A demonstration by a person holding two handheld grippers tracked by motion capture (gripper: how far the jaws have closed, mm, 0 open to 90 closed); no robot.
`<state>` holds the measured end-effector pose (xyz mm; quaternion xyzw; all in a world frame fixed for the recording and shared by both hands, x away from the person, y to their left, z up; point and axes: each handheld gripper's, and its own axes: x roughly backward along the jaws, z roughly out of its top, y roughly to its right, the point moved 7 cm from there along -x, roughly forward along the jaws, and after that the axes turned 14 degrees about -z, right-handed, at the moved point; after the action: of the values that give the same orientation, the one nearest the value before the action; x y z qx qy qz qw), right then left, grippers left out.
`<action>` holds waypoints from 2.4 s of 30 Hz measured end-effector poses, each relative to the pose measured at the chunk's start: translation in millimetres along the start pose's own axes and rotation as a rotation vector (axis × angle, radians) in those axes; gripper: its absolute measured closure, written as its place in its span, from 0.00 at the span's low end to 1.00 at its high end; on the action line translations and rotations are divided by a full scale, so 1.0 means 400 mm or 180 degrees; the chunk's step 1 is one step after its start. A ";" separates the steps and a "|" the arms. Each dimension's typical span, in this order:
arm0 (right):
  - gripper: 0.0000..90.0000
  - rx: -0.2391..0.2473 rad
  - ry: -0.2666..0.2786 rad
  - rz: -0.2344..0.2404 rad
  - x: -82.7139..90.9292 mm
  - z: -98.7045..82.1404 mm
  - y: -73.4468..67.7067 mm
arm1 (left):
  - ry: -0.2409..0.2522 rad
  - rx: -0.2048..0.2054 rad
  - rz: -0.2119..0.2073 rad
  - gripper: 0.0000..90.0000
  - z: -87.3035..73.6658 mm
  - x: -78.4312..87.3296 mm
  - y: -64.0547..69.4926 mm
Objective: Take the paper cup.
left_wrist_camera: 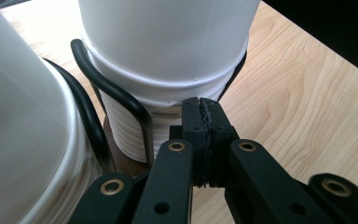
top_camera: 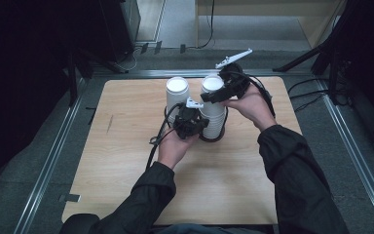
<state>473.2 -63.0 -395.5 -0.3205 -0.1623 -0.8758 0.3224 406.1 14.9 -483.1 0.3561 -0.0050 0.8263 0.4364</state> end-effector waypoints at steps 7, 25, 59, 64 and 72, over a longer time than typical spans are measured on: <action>0.23 0.0058 -0.0046 -0.0097 -0.006 0.014 -0.004 | 0.0000 0.0006 0.0016 1.00 0.002 0.000 0.000; 0.26 0.0264 -0.0130 -0.0212 -0.002 0.023 -0.010 | -0.0028 -0.0090 0.0117 1.00 0.002 -0.002 0.005; 0.27 0.0336 0.0327 -0.0112 0.286 0.161 0.003 | -0.0007 0.0027 0.0000 0.94 0.000 0.005 -0.009; 0.27 0.0403 0.0293 -0.0060 0.329 0.131 -0.004 | 0.0001 0.0038 -0.0061 0.90 0.001 0.006 -0.010; 0.26 0.0400 0.0311 0.0053 0.359 0.052 -0.001 | -0.0049 0.0021 -0.0133 0.83 -0.003 0.011 -0.008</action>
<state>398.2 -118.5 -284.5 -0.2578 -0.1983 -0.8758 0.3566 406.0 20.3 -482.2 0.3640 0.0018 0.8142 0.4523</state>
